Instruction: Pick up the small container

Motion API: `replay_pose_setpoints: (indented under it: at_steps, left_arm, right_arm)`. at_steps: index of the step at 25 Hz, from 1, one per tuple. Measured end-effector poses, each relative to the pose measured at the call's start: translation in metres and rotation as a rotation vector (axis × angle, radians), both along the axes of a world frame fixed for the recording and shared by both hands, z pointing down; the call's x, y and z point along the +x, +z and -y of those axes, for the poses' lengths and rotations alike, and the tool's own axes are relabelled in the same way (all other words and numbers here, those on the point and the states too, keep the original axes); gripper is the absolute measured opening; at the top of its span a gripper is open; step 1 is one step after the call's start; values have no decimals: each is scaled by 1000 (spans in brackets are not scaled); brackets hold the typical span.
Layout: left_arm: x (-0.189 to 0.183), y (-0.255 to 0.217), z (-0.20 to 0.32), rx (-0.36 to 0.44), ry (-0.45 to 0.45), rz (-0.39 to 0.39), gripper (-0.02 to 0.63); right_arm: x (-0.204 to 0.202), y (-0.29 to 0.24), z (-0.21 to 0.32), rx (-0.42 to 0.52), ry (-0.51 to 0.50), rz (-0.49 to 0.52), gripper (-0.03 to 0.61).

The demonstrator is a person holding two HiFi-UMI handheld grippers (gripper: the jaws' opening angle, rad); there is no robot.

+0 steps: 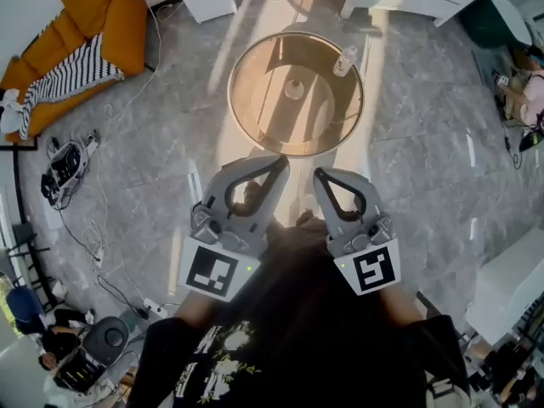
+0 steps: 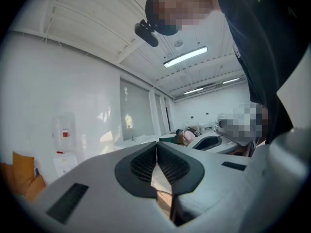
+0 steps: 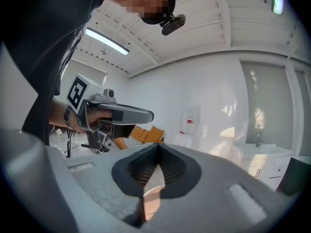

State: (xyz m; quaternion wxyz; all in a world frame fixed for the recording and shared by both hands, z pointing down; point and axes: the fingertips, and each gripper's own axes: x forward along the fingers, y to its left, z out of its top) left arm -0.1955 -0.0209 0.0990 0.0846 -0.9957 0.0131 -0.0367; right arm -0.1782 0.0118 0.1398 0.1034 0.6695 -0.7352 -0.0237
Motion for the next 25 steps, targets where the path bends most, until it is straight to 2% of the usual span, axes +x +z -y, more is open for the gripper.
replay_pose_setpoints:
  at_steps: [5,11,17,25]
  left_arm:
    - [19,-9,46,25,86,-9,12]
    - [34,-7,79,30,177,-9,12]
    - [48,-3,107,33,291,-4,12]
    - [42,15,137,0,326,6,12]
  right_arm:
    - [10,-4,39,0,80,11,-5]
    - [26,-12,72,55,196,20,-5]
    - [35,3,103,9,303,44,-5]
    - [34,4,121,56,419,36,-5]
